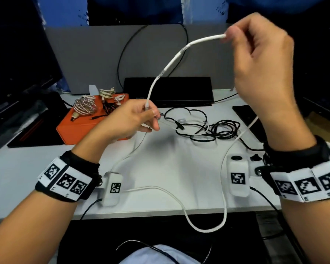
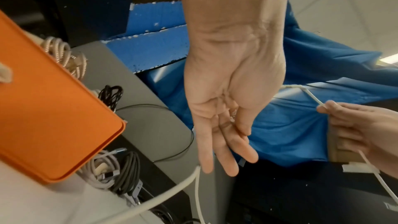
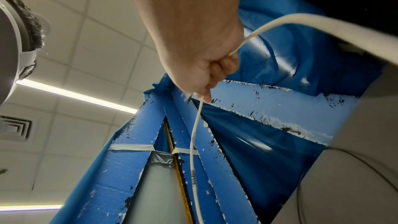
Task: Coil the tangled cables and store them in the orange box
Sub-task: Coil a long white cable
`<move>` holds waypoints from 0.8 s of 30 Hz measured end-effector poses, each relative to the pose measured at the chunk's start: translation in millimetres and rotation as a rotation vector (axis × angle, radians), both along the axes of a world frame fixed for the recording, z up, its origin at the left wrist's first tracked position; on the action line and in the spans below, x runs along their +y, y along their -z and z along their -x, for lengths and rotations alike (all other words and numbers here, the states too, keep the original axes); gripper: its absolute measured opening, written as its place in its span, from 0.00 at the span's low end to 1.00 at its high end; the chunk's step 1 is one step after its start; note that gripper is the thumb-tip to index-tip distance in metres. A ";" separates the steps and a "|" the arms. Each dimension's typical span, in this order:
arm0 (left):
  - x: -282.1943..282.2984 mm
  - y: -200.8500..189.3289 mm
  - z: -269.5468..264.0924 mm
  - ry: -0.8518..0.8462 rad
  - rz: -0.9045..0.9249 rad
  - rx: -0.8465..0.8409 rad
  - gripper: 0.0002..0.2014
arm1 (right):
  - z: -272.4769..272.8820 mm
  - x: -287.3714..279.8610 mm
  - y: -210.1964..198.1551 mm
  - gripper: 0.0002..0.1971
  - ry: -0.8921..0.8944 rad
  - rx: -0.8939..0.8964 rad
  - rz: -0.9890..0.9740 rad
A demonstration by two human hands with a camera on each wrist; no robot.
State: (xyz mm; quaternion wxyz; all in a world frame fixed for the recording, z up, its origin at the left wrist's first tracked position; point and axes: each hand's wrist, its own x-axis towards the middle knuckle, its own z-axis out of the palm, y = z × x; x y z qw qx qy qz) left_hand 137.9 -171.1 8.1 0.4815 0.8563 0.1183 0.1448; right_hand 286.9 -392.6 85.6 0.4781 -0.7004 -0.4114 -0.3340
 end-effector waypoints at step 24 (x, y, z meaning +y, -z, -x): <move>-25.6 -38.9 20.6 0.224 0.436 -0.643 0.12 | 48.2 67.5 71.6 0.27 -0.336 0.181 0.920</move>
